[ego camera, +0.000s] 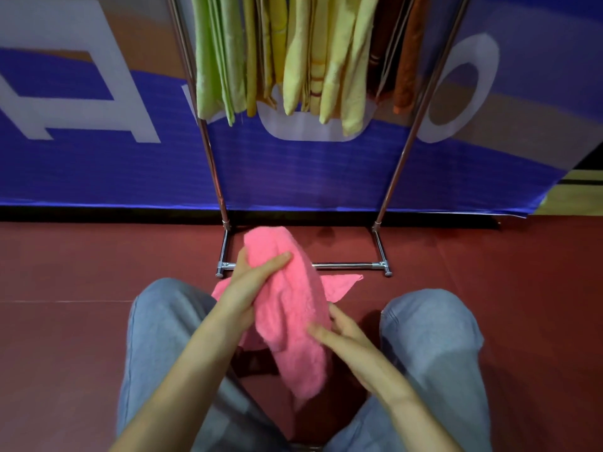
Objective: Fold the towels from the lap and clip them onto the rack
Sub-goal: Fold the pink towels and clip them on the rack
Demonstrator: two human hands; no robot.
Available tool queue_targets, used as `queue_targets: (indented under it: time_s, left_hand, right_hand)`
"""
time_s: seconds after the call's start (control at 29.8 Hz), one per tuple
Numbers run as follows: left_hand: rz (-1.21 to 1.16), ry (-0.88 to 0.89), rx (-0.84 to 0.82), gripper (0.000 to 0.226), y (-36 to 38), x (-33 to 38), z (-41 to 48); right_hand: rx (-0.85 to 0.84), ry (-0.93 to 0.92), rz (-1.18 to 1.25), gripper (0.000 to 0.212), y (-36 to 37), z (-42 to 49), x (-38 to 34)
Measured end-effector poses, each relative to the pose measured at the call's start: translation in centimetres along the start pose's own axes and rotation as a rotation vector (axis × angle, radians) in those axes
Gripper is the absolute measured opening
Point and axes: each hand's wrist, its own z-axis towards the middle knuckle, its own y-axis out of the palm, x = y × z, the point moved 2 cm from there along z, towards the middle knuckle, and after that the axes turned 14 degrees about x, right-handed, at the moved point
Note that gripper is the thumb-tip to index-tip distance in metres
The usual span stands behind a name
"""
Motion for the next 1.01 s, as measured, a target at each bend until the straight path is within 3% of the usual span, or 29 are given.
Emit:
queue_targets:
  time_s: [0.13,0.23,0.37,0.5,0.57,0.67,0.7,0.8,0.91,1.01]
  left_hand:
    - [0.059,-0.032,-0.097,0.083,-0.1,-0.9,-1.4]
    - [-0.030,-0.087,-0.192,0.077,-0.4,-1.8,-3.0]
    - [0.226,0.062,-0.319,0.086,-1.2,-3.0,-5.1]
    - [0.272,0.213,-0.178,0.070,-0.8,-2.9,-5.1]
    - [0.240,0.203,-0.091,0.060,-0.9,-2.5,-4.6]
    - [0.190,0.156,-0.043,0.057,-1.0,-2.6,-4.1]
    - [0.182,0.148,-0.029,0.056,-1.0,-2.6,-4.1]
    - [0.117,0.099,-0.032,0.050,-0.7,-2.5,-4.3]
    - [0.143,0.002,-0.110,0.046,-0.5,-2.5,-4.7]
    - [0.342,0.026,-0.181,0.074,-1.2,-2.2,-4.7]
  right_hand:
    - [0.117,-0.069,0.123,0.020,0.9,0.1,-1.5]
    - [0.205,-0.058,0.281,0.017,1.0,0.6,-3.3]
    - [0.325,-0.030,0.336,0.010,1.1,1.8,-4.8]
    - [0.304,-0.002,0.401,0.013,1.4,1.8,-4.3]
    - [0.252,-0.006,0.434,0.018,1.4,1.3,-3.8]
    - [0.263,0.023,0.388,0.061,0.7,0.4,-3.2]
    - [0.258,0.000,0.322,0.066,0.5,0.2,-3.2]
    - [0.198,-0.131,0.107,0.062,0.9,-0.5,-3.7]
    - [0.212,-0.216,0.141,0.059,1.0,-0.3,-3.9]
    - [0.256,-0.238,0.219,0.050,1.0,-0.3,-4.4]
